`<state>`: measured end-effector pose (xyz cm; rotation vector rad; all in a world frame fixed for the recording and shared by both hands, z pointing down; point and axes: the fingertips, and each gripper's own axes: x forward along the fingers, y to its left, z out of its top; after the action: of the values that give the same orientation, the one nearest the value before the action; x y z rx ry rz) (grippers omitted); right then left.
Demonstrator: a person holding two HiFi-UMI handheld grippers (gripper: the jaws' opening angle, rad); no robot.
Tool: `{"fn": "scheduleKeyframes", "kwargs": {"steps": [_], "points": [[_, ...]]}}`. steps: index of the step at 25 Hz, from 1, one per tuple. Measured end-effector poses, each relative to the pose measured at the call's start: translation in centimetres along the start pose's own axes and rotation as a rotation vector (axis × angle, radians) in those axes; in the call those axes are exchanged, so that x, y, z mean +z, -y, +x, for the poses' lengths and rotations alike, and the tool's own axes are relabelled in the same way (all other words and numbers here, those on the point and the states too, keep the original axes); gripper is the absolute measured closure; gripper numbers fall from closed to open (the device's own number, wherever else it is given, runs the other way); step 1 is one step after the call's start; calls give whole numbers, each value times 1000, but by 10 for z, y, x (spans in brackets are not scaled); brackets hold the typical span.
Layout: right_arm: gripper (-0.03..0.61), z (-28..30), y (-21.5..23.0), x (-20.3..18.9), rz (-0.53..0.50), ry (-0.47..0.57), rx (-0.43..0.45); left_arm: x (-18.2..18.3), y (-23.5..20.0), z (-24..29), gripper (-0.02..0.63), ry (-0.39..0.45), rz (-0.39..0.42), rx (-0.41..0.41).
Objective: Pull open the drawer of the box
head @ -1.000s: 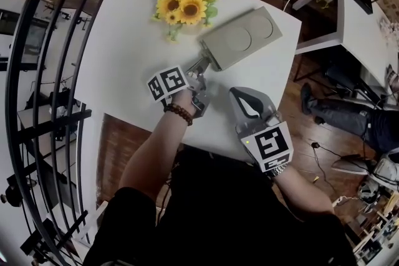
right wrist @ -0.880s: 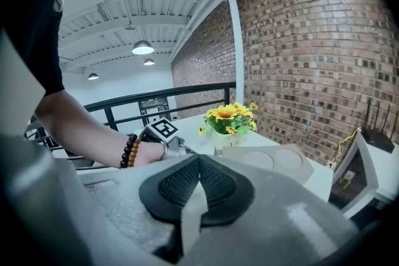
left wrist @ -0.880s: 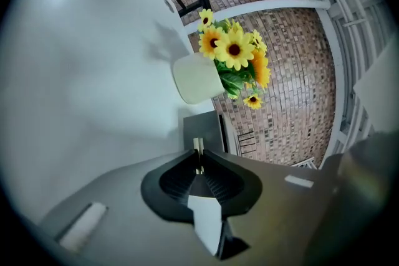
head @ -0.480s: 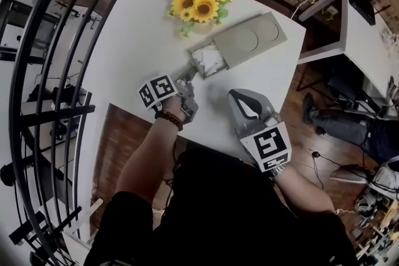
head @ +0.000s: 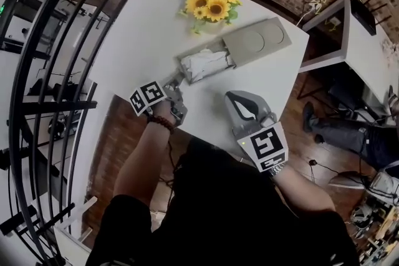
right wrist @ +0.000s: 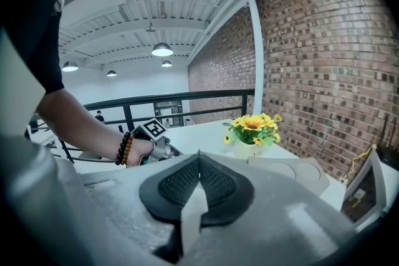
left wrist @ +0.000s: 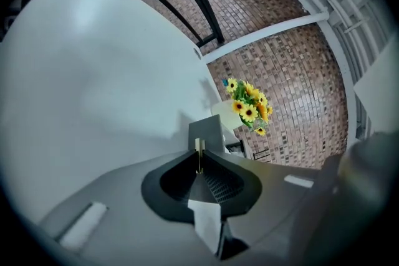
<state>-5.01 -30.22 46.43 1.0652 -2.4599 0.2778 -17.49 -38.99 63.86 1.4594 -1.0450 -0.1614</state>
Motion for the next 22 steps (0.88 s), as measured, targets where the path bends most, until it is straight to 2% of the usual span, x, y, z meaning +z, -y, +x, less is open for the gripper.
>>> {"fn": "scheduleKeyframes", "kwargs": {"steps": [9, 14, 22], "points": [[586, 1, -9, 6, -19, 5, 33, 17, -15, -23, 568, 56, -14, 34], [586, 3, -9, 7, -22, 10, 39, 17, -18, -24, 570, 61, -15, 40], [586, -2, -6, 8, -14, 21, 33, 20, -21, -28, 558, 79, 13, 81]]}}
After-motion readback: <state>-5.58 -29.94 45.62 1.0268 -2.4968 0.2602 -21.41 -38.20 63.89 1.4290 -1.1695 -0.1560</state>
